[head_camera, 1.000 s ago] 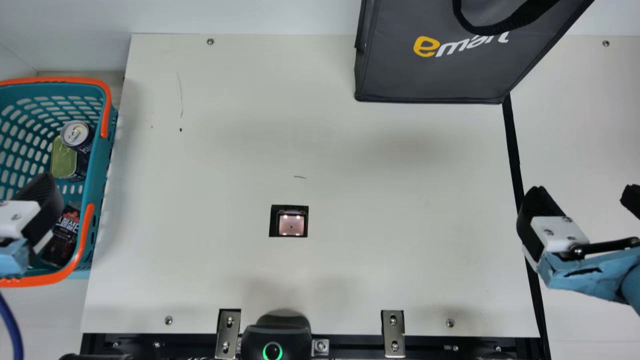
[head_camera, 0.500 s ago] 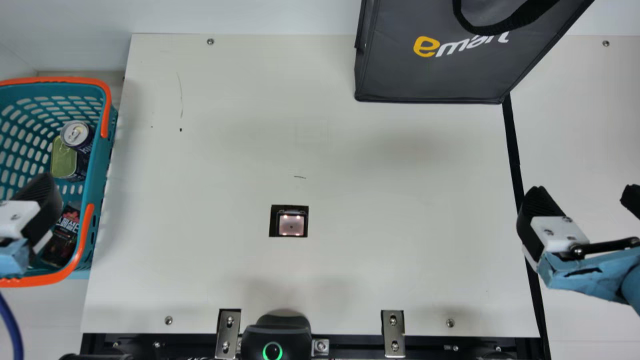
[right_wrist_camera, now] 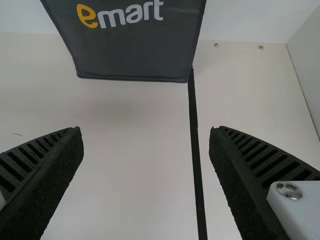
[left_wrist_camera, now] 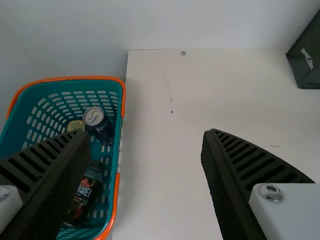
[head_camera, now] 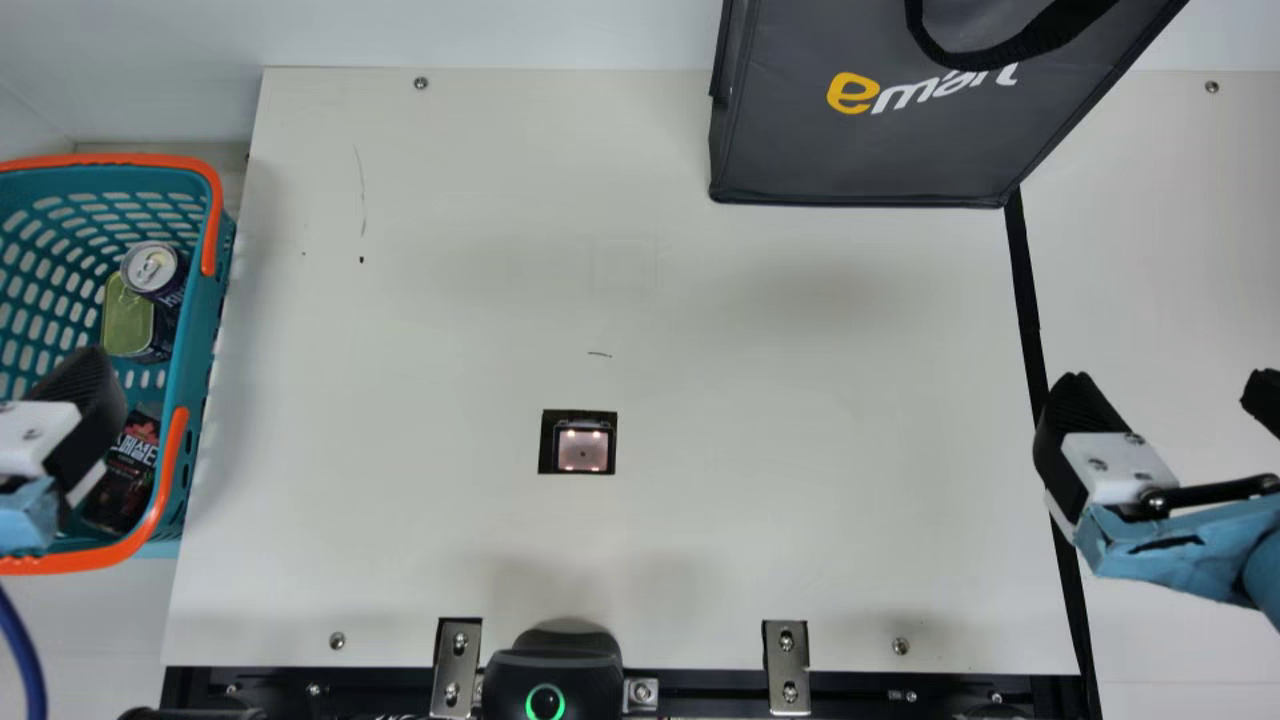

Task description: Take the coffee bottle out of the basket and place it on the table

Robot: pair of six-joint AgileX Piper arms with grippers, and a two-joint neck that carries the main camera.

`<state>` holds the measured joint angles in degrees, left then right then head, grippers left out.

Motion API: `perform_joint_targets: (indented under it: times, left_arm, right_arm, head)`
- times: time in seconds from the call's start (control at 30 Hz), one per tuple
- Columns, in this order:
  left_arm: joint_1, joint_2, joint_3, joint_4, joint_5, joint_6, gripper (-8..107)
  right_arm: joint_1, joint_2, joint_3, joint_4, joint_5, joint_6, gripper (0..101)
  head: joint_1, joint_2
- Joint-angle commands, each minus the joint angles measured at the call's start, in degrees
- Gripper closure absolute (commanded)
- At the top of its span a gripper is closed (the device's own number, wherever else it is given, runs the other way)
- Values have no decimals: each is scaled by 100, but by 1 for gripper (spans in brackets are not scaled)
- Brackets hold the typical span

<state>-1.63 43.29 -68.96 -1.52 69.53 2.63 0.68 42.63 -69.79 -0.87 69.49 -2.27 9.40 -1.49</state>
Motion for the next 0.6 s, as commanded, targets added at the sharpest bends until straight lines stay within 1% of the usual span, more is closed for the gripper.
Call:
perform_joint_targets:
  times: [0.0, 0.03, 0.53, 0.57]
  left_arm:
    - [0, 0, 0, 0, 0, 0, 9]
    - [0, 0, 0, 0, 0, 0, 9]
    - [0, 0, 0, 0, 0, 0, 9]
    - [0, 0, 0, 0, 0, 0, 9]
  right_arm:
    - [0, 0, 0, 0, 0, 0, 10]
    - [0, 0, 0, 0, 0, 0, 10]
    - [0, 0, 0, 0, 0, 0, 10]
    - [0, 0, 0, 0, 0, 0, 10]
  head:
    - [-148, -9]
    - [-148, -9]
    - [-148, 1991]
    - [-148, 1991]
